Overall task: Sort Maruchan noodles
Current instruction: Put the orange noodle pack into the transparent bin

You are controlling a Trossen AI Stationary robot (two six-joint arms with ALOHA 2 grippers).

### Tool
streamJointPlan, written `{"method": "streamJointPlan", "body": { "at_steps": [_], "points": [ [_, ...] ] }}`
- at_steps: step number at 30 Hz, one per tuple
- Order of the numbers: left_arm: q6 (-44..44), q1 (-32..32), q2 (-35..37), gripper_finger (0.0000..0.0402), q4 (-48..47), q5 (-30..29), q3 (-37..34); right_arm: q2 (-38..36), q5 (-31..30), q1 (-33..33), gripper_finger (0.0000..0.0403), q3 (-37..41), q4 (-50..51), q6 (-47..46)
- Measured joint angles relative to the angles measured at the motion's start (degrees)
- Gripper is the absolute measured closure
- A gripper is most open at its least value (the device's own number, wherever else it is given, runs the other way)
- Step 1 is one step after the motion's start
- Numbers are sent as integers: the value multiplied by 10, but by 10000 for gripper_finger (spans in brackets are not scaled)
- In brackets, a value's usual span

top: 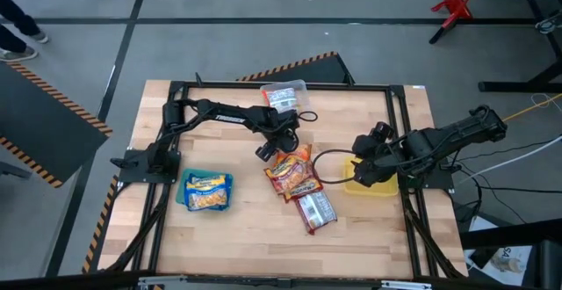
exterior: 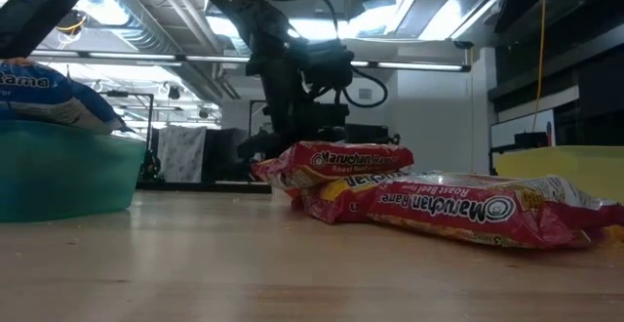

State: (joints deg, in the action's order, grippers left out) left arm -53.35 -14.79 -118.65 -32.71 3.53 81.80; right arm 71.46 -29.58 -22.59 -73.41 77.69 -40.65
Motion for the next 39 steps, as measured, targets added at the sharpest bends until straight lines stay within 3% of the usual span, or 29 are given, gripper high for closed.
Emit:
{"method": "streamJointPlan", "body": {
  "at_steps": [7, 14, 25, 32, 39],
  "points": [
    [0, 8, 0, 265, 4, -39, 0, 0, -10, 0, 63, 0, 0, 0],
    [-10, 24, 0, 386, 10, -45, 0, 0, -10, 0, 63, 0, 0, -2],
    [106, 27, 15, 398, 24, -139, 0, 0, -9, 0, 63, 0, 0, -16],
    [230, -2, 54, 399, 4, -99, 0, 0, -15, 0, 63, 0, 1, -53],
    [282, -14, 90, 400, 1, -82, -1, 0, -34, 0, 63, 0, 4, -77]
  ]
}}
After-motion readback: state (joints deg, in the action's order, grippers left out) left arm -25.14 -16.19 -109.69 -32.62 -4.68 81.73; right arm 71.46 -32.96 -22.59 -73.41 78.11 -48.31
